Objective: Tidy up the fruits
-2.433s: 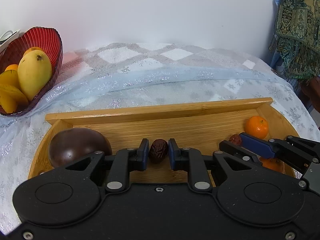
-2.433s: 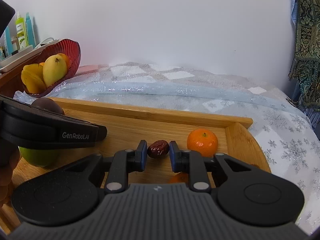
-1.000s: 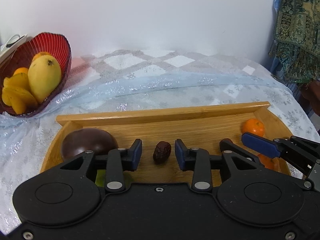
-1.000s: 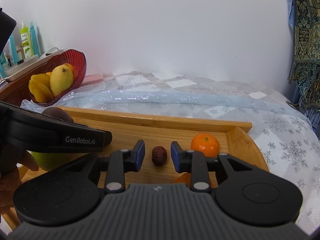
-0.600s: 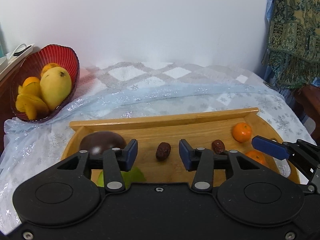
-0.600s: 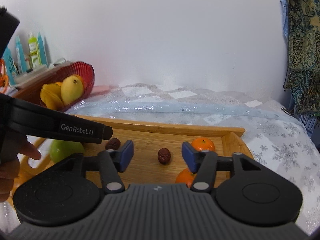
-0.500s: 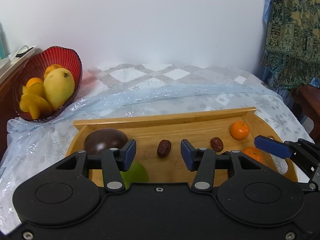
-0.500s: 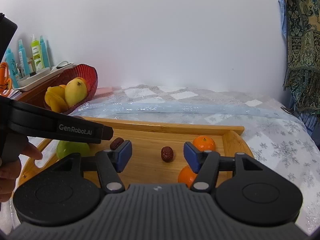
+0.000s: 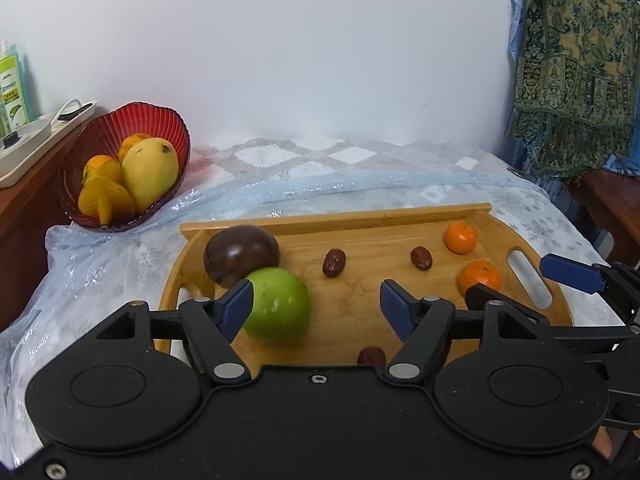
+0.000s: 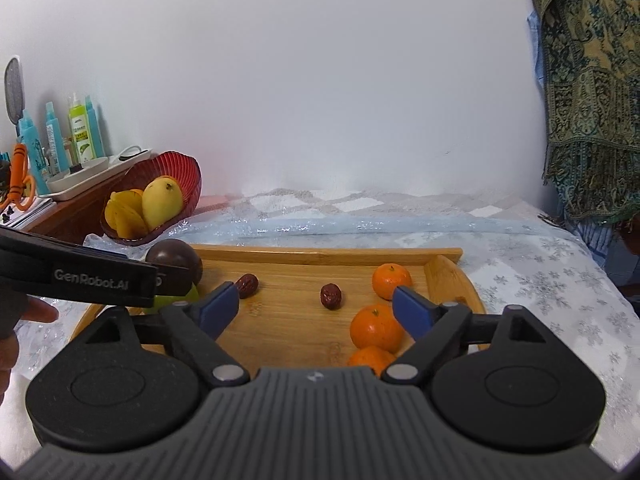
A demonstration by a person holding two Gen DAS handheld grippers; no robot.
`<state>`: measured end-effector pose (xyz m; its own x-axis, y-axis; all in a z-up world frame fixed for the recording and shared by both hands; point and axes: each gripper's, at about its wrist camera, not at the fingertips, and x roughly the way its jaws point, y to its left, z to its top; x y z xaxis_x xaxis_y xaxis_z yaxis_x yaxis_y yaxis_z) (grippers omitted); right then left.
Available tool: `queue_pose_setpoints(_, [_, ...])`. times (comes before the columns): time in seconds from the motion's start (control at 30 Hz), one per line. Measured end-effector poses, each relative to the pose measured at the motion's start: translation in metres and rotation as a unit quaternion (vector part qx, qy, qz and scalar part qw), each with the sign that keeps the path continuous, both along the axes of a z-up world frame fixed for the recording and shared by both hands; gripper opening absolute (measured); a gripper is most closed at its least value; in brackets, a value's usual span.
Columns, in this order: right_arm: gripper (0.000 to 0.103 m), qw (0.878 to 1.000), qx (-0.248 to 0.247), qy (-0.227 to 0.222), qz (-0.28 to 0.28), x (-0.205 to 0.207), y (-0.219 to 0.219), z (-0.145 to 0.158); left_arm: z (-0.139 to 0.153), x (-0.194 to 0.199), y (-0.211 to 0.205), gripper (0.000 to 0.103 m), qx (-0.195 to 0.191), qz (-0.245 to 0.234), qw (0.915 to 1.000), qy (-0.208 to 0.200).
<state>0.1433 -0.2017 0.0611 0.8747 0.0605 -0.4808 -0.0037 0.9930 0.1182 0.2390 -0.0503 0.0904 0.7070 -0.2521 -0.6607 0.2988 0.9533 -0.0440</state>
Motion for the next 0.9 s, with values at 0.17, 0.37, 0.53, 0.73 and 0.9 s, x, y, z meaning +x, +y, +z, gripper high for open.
queue_pose_setpoints(0.17, [0.1,1.0,0.0,-0.007,-0.004,-0.02,0.0,0.0,0.001,-0.021,0.007,0.076,-0.012,0.001,0.9999,-0.006])
queue_pose_setpoints(0.37, [0.102,1.0,-0.01,-0.018,-0.001,-0.04,0.001,0.0,0.0,-0.042,0.014,0.081,-0.016,-0.003,0.9998,-0.011])
queue_pose_setpoints(0.53, [0.103,1.0,-0.018,-0.022,-0.005,-0.053,0.002,-0.003,-0.003,-0.057,0.019,0.084,-0.024,-0.001,0.9997,-0.006])
queue_pose_setpoints(0.73, [0.103,0.999,-0.016,-0.025,-0.014,-0.068,-0.002,-0.007,-0.007,-0.074,0.022,0.086,-0.014,-0.003,0.9998,-0.016])
queue_pose_setpoints(0.9, [0.103,0.999,-0.015,-0.025,-0.019,-0.08,-0.003,-0.011,-0.009,-0.088,0.027,0.086,-0.017,-0.005,0.9997,-0.016])
